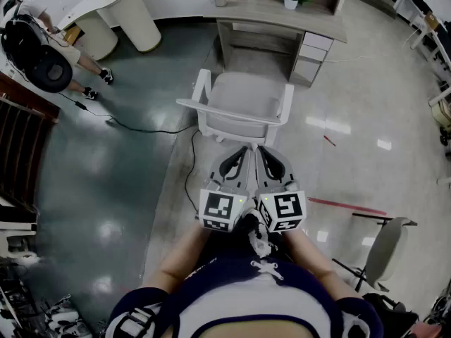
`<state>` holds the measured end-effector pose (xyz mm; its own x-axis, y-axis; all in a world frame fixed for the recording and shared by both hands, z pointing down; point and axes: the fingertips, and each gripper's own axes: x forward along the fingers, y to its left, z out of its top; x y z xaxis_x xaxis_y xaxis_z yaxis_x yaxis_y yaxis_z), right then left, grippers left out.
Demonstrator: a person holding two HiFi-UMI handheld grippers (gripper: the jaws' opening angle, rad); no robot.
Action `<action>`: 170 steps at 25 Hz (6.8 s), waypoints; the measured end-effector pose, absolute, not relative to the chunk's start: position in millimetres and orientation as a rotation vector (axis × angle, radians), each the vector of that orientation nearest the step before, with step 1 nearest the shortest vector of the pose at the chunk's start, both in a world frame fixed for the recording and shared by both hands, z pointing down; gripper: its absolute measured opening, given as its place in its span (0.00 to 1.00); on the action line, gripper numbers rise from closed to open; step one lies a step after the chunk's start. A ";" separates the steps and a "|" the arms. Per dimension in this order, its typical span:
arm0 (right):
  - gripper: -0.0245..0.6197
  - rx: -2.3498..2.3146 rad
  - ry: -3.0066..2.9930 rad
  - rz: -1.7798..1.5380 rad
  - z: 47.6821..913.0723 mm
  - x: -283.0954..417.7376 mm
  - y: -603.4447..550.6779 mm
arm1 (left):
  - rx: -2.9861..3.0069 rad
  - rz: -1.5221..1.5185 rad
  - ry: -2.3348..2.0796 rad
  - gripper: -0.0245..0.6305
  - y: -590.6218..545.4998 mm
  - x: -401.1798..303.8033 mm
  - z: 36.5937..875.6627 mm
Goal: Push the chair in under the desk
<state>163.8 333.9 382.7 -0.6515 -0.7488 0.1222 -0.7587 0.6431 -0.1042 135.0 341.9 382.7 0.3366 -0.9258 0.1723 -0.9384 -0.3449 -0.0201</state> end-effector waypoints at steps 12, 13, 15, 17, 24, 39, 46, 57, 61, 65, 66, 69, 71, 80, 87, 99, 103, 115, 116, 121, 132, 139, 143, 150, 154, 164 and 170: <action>0.05 1.249 -2.775 0.167 385.2 153.3 321.3 | 2.458 0.251 -1.769 0.05 324.1 116.3 395.9; 0.05 1.241 -2.777 0.157 387.0 152.4 320.7 | 2.451 0.259 -1.780 0.05 322.6 113.7 397.8; 0.05 1.210 -2.772 0.108 390.8 148.3 317.9 | 2.441 0.278 -1.799 0.05 317.7 107.6 402.0; 0.05 1.169 -2.745 0.028 396.1 143.8 314.6 | 2.450 0.325 -1.806 0.05 312.5 100.9 408.8; 0.06 1.073 -2.649 0.023 429.9 120.0 282.4 | 2.489 0.394 -1.672 0.05 272.3 63.0 431.8; 0.06 0.869 -2.328 -0.100 510.4 65.7 215.6 | 2.653 0.920 -1.295 0.25 204.3 19.6 504.7; 0.24 0.761 -2.192 -0.162 550.7 50.3 197.9 | 2.739 1.370 -1.106 0.36 195.5 1.8 550.5; 0.26 0.632 -2.026 -0.245 609.5 35.6 175.4 | 2.736 1.704 -0.811 0.39 177.5 -29.0 611.9; 0.26 0.608 -2.038 -0.214 617.3 32.1 171.8 | 2.708 1.676 -0.757 0.39 174.1 -33.1 621.5; 0.26 0.605 -2.066 -0.272 617.5 32.1 172.7 | 2.729 1.624 -0.777 0.33 167.4 -35.5 621.0; 0.26 0.606 -2.070 -0.294 617.8 32.8 173.3 | 2.740 1.615 -0.776 0.31 167.3 -35.0 620.8; 0.26 0.603 -2.075 -0.334 618.8 33.8 173.9 | 2.763 1.595 -0.767 0.31 167.8 -34.1 620.5; 0.25 0.595 -2.078 -0.326 618.8 32.9 171.9 | 2.775 1.591 -0.775 0.31 166.0 -34.7 619.8; 0.25 0.602 -2.066 -0.267 619.6 27.5 139.0 | 2.765 1.565 -0.736 0.31 132.8 -40.3 620.9; 0.25 0.617 -2.067 -0.282 619.2 27.4 113.9 | 2.795 1.557 -0.751 0.31 106.7 -40.1 620.1; 0.25 0.622 -2.076 -0.273 617.7 26.4 84.2 | 2.819 1.548 -0.752 0.31 76.8 -41.1 618.9; 0.25 0.617 -2.080 -0.271 617.2 27.6 79.6 | 2.817 1.548 -0.755 0.31 72.3 -39.9 617.5; 0.25 0.622 -2.077 -0.262 617.6 23.3 61.8 | 2.831 1.537 -0.750 0.31 54.5 -44.0 617.8; 0.25 0.621 -2.077 -0.263 617.7 23.2 60.3 | 2.831 1.537 -0.749 0.31 53.3 -44.2 617.7; 0.25 0.617 -2.077 -0.253 618.1 27.3 55.8 | 2.839 1.524 -0.742 0.31 49.8 -40.0 616.8; 0.25 0.624 -2.077 -0.247 618.2 24.6 44.8 | 2.867 1.527 -0.733 0.31 38.6 -42.7 616.2; 0.25 0.613 -2.077 -0.262 621.8 23.3 35.3 | 2.834 1.506 -0.723 0.31 30.1 -44.2 618.3; 0.25 0.605 -2.077 -0.250 620.1 22.8 29.2 | 2.827 1.498 -0.725 0.31 24.9 -44.7 616.0; 0.25 0.633 -2.067 -0.233 619.0 27.6 8.8 | 2.839 1.489 -0.706 0.31 5.0 -40.3 615.5; 0.25 0.642 -2.063 -0.230 619.6 34.1 -5.2 | 2.831 1.478 -0.689 0.31 -10.1 -33.3 615.9; 0.26 0.619 -2.051 -0.213 619.9 45.7 -44.5 | 2.765 1.422 -0.665 0.31 -44.7 -22.3 614.1; 0.27 0.612 -2.047 -0.220 620.6 51.4 -61.3 | 2.774 1.392 -0.677 0.30 -57.1 -16.8 612.5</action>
<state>51.4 -61.3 620.6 -0.4203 -0.5057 0.7534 -0.3340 0.8582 0.3897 -16.8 -57.1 612.5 0.5253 -0.3872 0.7577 -0.3569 -0.9086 -0.2169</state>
